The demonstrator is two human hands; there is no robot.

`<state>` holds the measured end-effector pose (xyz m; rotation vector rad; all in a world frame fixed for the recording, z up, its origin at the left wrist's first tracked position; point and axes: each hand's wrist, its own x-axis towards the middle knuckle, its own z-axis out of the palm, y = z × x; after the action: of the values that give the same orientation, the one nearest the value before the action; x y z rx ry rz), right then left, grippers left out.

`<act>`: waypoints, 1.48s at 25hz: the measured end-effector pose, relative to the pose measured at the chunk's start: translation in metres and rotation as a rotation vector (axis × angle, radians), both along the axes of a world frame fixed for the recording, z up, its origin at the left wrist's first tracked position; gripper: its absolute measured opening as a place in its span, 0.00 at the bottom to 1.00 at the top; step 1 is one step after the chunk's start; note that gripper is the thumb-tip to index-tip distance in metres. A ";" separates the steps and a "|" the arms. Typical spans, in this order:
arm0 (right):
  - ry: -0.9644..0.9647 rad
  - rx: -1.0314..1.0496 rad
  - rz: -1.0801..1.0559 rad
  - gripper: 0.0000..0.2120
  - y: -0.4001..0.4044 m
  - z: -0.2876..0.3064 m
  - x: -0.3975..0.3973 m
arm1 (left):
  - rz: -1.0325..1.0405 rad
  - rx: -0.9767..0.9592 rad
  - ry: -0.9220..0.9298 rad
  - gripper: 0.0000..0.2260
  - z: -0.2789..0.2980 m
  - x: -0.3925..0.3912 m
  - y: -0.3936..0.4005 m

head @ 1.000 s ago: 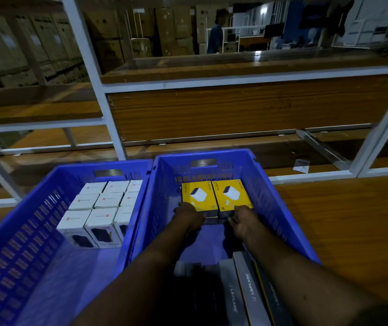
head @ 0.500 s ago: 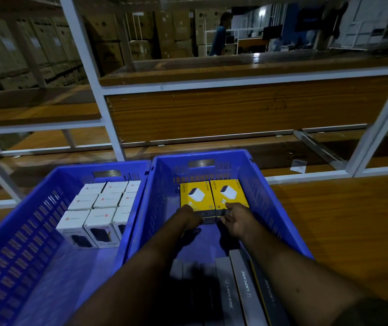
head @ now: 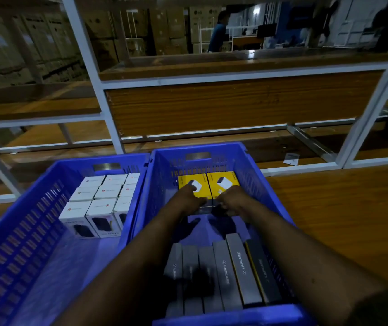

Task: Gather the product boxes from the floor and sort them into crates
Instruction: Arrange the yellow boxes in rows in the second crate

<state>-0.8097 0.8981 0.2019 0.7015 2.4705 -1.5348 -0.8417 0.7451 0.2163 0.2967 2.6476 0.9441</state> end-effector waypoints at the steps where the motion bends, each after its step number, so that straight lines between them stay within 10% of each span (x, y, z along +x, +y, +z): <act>1: -0.072 0.195 0.233 0.08 0.001 0.005 0.008 | -0.057 -0.045 -0.002 0.20 0.002 0.004 -0.002; 4: -0.361 0.616 0.804 0.20 -0.003 0.019 0.034 | -0.210 -0.111 -0.076 0.09 0.005 0.019 -0.003; 8: -0.410 0.803 0.925 0.21 -0.009 0.026 0.047 | -0.354 -0.208 -0.080 0.13 0.000 0.029 -0.001; 22: -0.296 0.791 0.626 0.18 0.011 0.020 0.064 | -0.749 -0.345 -0.126 0.15 0.008 0.064 0.016; 32: 0.178 0.712 0.216 0.20 0.015 0.034 0.065 | -0.414 -0.162 -0.213 0.12 -0.004 0.053 0.011; 37: 0.593 0.634 -0.118 0.16 0.013 0.041 0.056 | -0.164 0.256 -0.308 0.18 -0.003 0.045 -0.001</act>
<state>-0.7535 0.9115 0.2429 0.5169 3.4886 -1.0793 -0.7962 0.7442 0.2130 0.3863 2.1921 1.1698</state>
